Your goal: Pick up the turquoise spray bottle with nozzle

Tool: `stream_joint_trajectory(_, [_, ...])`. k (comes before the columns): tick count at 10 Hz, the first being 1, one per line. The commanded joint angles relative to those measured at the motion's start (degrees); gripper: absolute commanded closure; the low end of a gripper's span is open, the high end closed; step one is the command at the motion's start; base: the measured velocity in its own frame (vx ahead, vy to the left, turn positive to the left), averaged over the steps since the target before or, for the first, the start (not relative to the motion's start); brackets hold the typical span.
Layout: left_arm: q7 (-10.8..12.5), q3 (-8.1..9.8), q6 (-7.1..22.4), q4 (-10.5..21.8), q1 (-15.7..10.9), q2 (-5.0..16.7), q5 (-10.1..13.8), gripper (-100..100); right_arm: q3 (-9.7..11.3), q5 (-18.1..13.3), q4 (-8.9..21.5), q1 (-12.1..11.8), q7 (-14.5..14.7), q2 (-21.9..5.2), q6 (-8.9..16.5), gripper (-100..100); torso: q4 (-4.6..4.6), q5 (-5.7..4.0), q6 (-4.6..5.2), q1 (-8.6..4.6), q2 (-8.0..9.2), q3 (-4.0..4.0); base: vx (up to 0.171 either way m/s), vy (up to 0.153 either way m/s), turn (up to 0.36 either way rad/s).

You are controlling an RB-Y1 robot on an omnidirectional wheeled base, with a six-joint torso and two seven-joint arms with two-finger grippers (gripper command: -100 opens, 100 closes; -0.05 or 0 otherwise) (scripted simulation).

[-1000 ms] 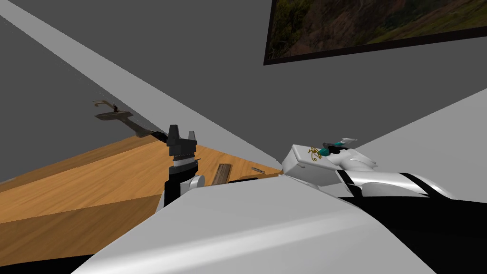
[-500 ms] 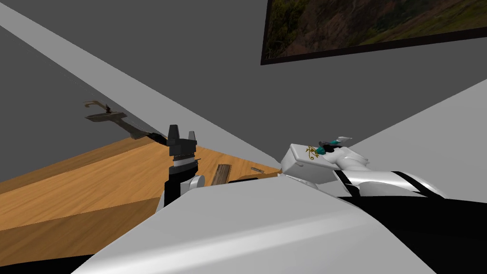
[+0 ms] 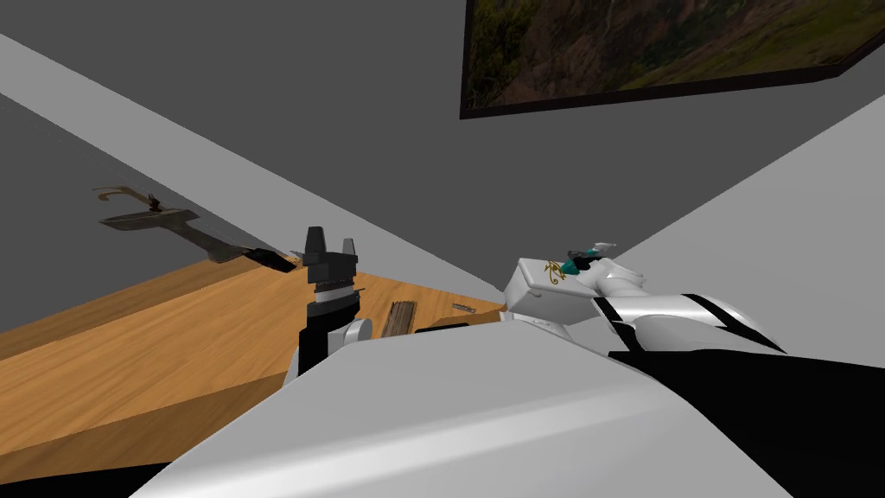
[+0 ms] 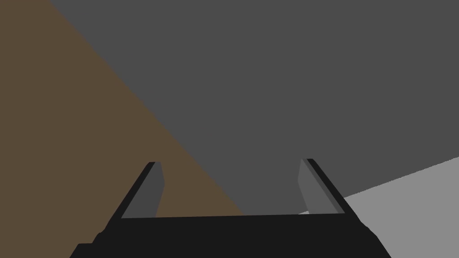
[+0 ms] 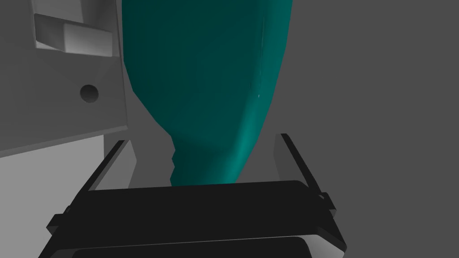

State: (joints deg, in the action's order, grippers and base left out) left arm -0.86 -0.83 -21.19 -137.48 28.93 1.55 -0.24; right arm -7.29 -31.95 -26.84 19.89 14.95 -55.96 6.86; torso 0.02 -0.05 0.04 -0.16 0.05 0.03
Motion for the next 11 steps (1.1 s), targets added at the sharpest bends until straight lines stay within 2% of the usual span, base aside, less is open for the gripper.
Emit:
stream_joint_trajectory(1, [0.0, 0.0, 0.0, 0.0, 0.0, 0.0, 0.0, 0, 2.6, 2.1, -2.1, -0.7, -0.8, -0.4, 1.4, -100, 0.0, 0.0, 0.0, 0.0, 0.0, 0.0, 0.004, -0.007, 0.017])
stream_joint_trajectory(2, [0.0, 0.0, 0.0, 0.0, 0.0, 0.0, 0.0, 0, 2.6, 2.1, -2.1, -0.7, -0.8, -0.4, 1.4, -100, 0.0, 0.01, -0.01, 0.04, 0.01, 0.01, 0.001, -0.002, 0.021])
stream_joint_trajectory(3, [0.0, 0.0, 0.0, 0.0, 0.0, 0.0, 0.0, 0, 5.1, -0.7, -1.3, 2.1, -3.6, -0.2, 1.8, -100, 0.01, 0.01, 0.0, 0.06, 0.04, 0.02, 0.004, -0.015, -0.202])
stream_joint_trajectory(4, [0.0, 0.0, 0.0, 0.0, 0.0, 0.0, 0.0, 0, 5.5, 1.5, -1.9, 1.9, -3.8, -0.2, 1.8, -100, 0.01, 0.01, 0.06, 0.02, 0.05, 0.03, 0.005, -0.014, -0.097])
stream_joint_trajectory(6, [0.0, 0.0, 0.0, 0.0, 0.0, 0.0, 0.0, 0, 5.5, -0.7, -1.3, 2.1, -3.8, -0.2, 1.8, -100, 0.0, 0.01, -0.02, 0.04, 0.03, 0.01, 0.002, -0.006, 0.024])
stream_joint_trajectory(7, [0.0, 0.0, 0.0, 0.0, 0.0, 0.0, 0.0, 0, 5.5, 0.2, -1.6, 2.0, -3.8, -0.2, 1.9, -100, 0.01, 0.01, 0.0, 0.06, 0.03, 0.02, 0.0, 0.0, 0.0])
stream_joint_trajectory(8, [0.0, 0.0, 0.0, 0.0, 0.0, 0.0, 0.0, 0, 5.5, 0.0, -1.5, 2.0, -3.8, -0.2, 1.8, 100, 0.01, 0.01, 0.0, 0.07, 0.04, 0.03, 0.0, -0.001, -0.01])
stream_joint_trajectory(11, [0.0, 0.0, 0.0, 0.0, 0.0, 0.0, 0.0, 0, 5.4, 0.1, -1.5, 2.1, -3.9, -0.3, 1.9, 100, -0.08, -0.01, -0.05, 0.08, -0.03, -0.05, 0.0, 0.0, 0.0])
